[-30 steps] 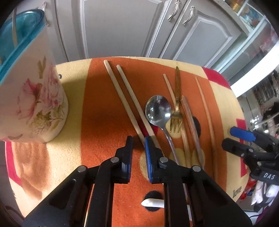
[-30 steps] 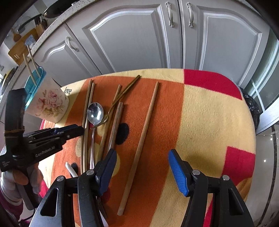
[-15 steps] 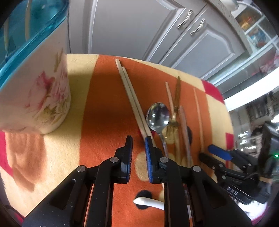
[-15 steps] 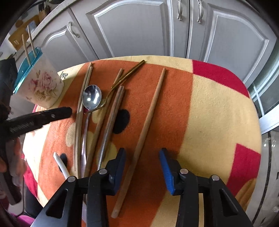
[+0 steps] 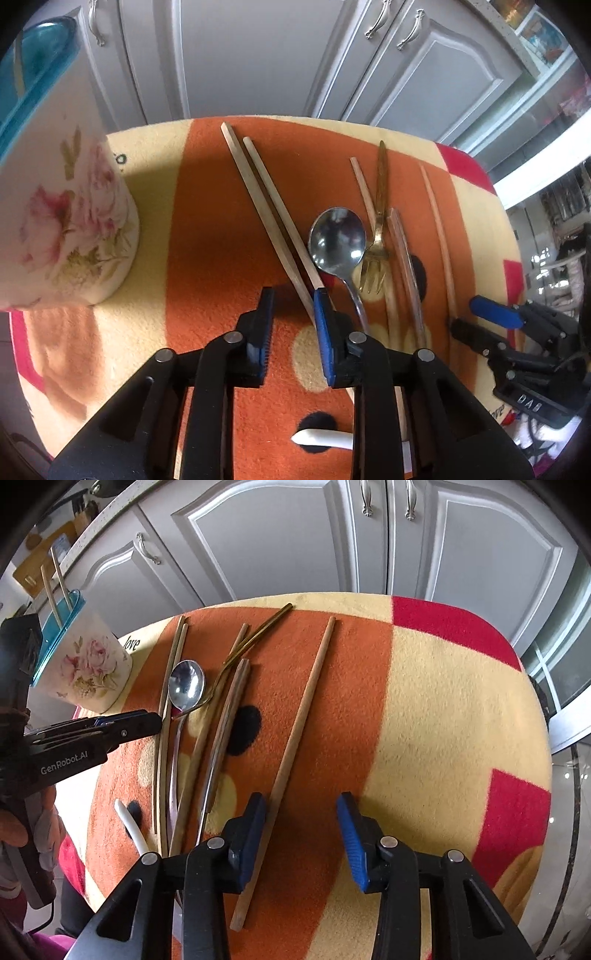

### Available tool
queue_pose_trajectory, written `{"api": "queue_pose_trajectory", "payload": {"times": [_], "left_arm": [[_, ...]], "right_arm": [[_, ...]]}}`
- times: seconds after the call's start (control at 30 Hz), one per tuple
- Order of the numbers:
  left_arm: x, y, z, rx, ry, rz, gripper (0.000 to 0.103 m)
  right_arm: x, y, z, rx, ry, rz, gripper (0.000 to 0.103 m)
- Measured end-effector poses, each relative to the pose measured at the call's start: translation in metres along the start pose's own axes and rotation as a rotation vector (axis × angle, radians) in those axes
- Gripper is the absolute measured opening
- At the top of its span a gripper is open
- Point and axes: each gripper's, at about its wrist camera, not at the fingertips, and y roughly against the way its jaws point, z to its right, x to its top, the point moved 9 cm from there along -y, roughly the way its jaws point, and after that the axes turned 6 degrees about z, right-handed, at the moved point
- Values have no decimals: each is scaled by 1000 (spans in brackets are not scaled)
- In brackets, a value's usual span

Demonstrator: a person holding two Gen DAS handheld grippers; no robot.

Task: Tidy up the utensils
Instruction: 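Close the left tool on a wooden chopstick while the right tool grasps another chopstick, then lift the chopstick with the left tool toward the holder while the right tool carries its chopstick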

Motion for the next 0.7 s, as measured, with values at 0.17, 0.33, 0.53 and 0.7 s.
{"api": "queue_pose_trajectory", "payload": {"times": [0.17,0.33,0.53,0.7], "left_arm": [[5,-1,2,-12,-7,15,21],[5,4,-11,-86,26,-4,1],[-6,37,-34,-49,-32,24,0],[-12,43,-39,-115,18,7,0]], "right_arm": [[2,0,1,-11,9,11,40],[7,-6,-6,-24,63,34,25],[0,3,-2,15,52,13,7],[-26,14,7,36,46,-20,7]]}}
